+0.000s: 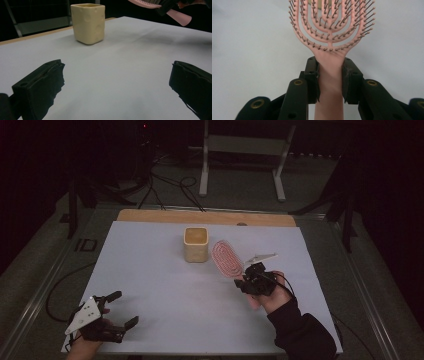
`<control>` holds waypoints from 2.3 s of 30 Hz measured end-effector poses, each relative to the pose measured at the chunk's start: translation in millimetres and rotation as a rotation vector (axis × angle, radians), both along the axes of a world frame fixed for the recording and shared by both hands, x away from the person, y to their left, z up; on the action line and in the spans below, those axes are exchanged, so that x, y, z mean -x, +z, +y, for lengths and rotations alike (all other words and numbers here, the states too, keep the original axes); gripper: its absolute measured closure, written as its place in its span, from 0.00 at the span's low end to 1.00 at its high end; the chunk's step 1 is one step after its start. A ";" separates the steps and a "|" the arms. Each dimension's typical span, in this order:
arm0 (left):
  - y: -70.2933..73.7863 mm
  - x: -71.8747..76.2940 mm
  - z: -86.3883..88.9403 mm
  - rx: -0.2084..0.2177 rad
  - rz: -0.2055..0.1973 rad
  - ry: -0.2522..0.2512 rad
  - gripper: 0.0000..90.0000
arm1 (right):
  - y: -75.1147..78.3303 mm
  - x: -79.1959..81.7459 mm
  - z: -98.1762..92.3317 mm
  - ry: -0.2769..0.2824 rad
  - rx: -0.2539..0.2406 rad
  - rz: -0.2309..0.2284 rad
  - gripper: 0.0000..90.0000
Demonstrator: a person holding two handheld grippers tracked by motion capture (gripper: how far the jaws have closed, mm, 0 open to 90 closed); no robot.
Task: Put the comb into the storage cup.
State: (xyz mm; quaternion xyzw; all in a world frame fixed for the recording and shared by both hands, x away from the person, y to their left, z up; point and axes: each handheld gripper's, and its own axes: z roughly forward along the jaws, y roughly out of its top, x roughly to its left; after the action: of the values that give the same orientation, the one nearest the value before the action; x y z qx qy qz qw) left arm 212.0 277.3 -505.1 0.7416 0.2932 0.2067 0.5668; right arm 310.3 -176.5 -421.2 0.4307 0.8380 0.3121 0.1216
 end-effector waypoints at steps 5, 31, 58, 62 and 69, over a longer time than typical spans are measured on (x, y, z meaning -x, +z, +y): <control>0.0 -0.1 0.0 0.001 0.000 -0.001 0.00 | 8.8 -0.9 5.5 0.016 -0.020 -0.036 0.78; 0.0 0.3 0.4 0.002 0.002 -0.001 0.00 | 29.8 -20.8 40.6 0.092 -0.101 -0.175 0.78; -0.4 0.1 1.8 0.000 0.003 0.000 0.00 | 52.6 -56.7 68.3 0.158 -0.177 -0.275 0.78; -0.3 0.2 1.8 0.003 0.002 0.001 0.00 | 56.2 -62.1 69.3 0.155 -0.207 -0.293 0.78; -0.7 0.0 1.9 0.003 0.005 0.001 0.00 | 59.5 -71.3 74.6 0.166 -0.224 -0.321 0.78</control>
State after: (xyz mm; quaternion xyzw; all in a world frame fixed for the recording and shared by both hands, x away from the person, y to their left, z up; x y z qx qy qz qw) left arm 212.0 279.3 -505.9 0.7414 0.2951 0.2046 0.5669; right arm 381.6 -101.8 -361.7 0.3159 0.8005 0.4769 0.1790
